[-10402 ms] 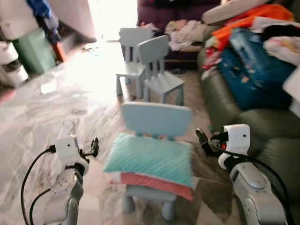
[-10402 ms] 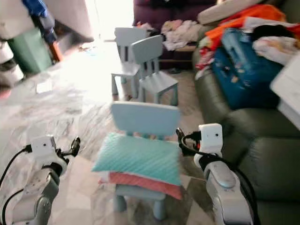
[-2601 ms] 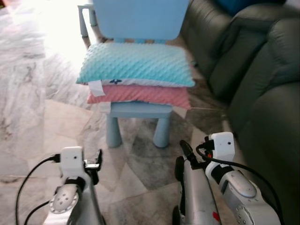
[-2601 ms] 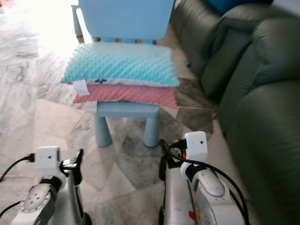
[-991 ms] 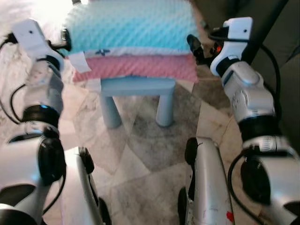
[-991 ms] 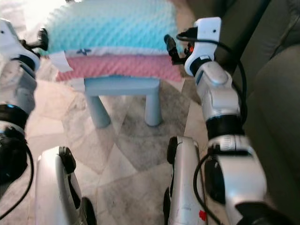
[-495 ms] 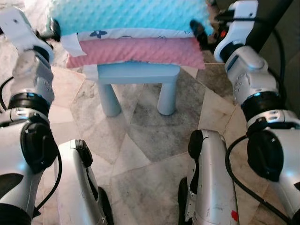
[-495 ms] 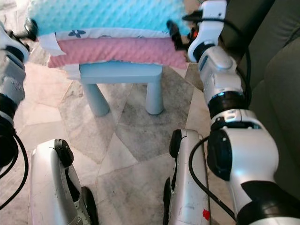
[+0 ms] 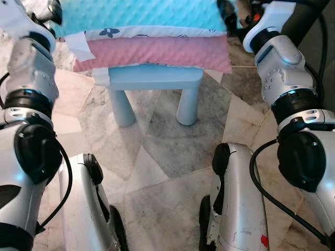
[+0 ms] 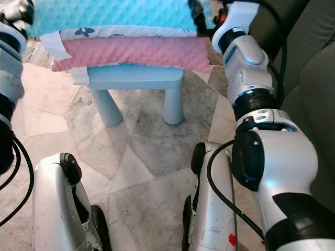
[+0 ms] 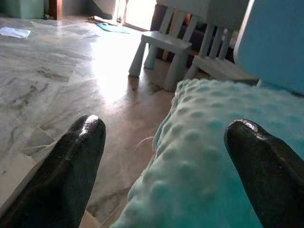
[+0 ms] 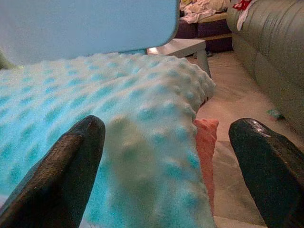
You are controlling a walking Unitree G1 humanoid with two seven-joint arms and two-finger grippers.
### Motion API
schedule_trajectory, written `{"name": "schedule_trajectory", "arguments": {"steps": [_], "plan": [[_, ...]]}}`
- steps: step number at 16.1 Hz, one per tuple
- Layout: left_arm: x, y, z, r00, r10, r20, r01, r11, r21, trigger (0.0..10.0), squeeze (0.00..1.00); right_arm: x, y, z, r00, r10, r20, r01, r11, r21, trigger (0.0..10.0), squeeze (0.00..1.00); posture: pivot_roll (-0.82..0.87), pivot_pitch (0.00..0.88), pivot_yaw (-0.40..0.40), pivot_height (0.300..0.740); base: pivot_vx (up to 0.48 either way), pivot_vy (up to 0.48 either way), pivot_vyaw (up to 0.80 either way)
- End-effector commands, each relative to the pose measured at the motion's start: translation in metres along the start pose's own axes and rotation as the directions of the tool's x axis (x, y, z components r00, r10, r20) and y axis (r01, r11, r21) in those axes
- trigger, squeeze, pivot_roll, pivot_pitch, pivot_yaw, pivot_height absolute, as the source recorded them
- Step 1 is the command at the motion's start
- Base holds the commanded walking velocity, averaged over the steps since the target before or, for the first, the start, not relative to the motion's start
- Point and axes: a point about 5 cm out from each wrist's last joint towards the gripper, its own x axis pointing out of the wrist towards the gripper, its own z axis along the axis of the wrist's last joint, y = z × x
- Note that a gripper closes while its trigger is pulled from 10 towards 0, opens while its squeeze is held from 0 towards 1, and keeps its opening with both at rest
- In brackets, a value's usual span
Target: Move the pillow to the sofa
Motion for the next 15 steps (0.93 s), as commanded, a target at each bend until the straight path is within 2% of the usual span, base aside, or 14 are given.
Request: {"name": "schedule_trajectory", "arguments": {"steps": [1,4,7,8,11,12,13,14,15], "plan": [[0.001,0.004,0.001,1.000,0.013,-0.021,-0.015,0.998,-0.068,10.0,0.00,0.004,0.007,0.004,1.000,0.029,0.011,-0.030,0.999,0.042,10.0,0.00,-0.08,0.385,-0.007,0.346,0.000,0.000,0.00],[0.000,-0.005,-0.011,0.998,-0.005,-0.065,-0.006,0.986,-0.167,10.0,0.00,0.008,0.023,-0.005,0.997,0.071,-0.001,-0.070,0.989,0.133,10.0,0.00,-0.07,0.391,-0.011,0.346,0.000,0.000,0.00],[0.000,-0.015,-0.014,0.997,-0.034,-0.070,0.018,0.976,-0.216,10.0,0.00,0.008,0.033,-0.017,0.996,0.086,-0.038,-0.077,0.980,0.183,10.0,0.00,-0.06,0.393,-0.008,0.346,0.000,0.000,0.00],[0.000,-0.019,-0.015,0.996,-0.045,-0.072,0.028,0.975,-0.220,10.0,0.00,0.008,0.036,-0.021,0.995,0.087,-0.052,-0.076,0.982,0.173,10.0,0.00,-0.06,0.392,-0.007,0.346,0.000,0.000,0.00],[-0.001,-0.025,-0.021,0.994,-0.066,-0.088,0.048,0.981,-0.190,10.0,0.00,0.006,0.038,-0.028,0.995,0.050,-0.088,-0.045,0.997,0.061,10.0,0.00,-0.05,0.397,-0.008,0.346,0.000,0.000,0.00],[-0.003,-0.027,-0.028,0.990,-0.080,-0.116,0.062,0.986,-0.152,10.0,0.00,0.004,0.032,-0.032,0.994,-0.013,-0.106,0.013,1.000,-0.004,10.0,0.00,-0.05,0.402,-0.008,0.346,0.000,0.000,0.00],[-0.003,-0.027,-0.029,0.989,-0.081,-0.121,0.063,0.987,-0.148,10.0,0.00,0.004,0.032,-0.032,0.994,-0.016,-0.108,0.016,1.000,-0.004,10.0,0.00,-0.05,0.403,-0.008,0.346,0.000,0.000,0.00],[-0.005,-0.027,-0.033,0.987,-0.086,-0.138,0.069,0.990,-0.122,10.0,0.00,0.002,0.031,-0.036,0.992,-0.025,-0.122,0.021,0.999,-0.035,10.0,0.00,-0.06,0.404,-0.008,0.346,0.000,0.000,0.00],[-0.007,-0.027,-0.039,0.982,-0.090,-0.163,0.082,0.995,-0.057,10.0,0.00,0.000,0.027,-0.038,0.990,-0.061,-0.129,0.047,0.993,-0.109,10.0,0.00,-0.06,0.406,-0.007,0.346,0.000,0.000,0.00]]}}
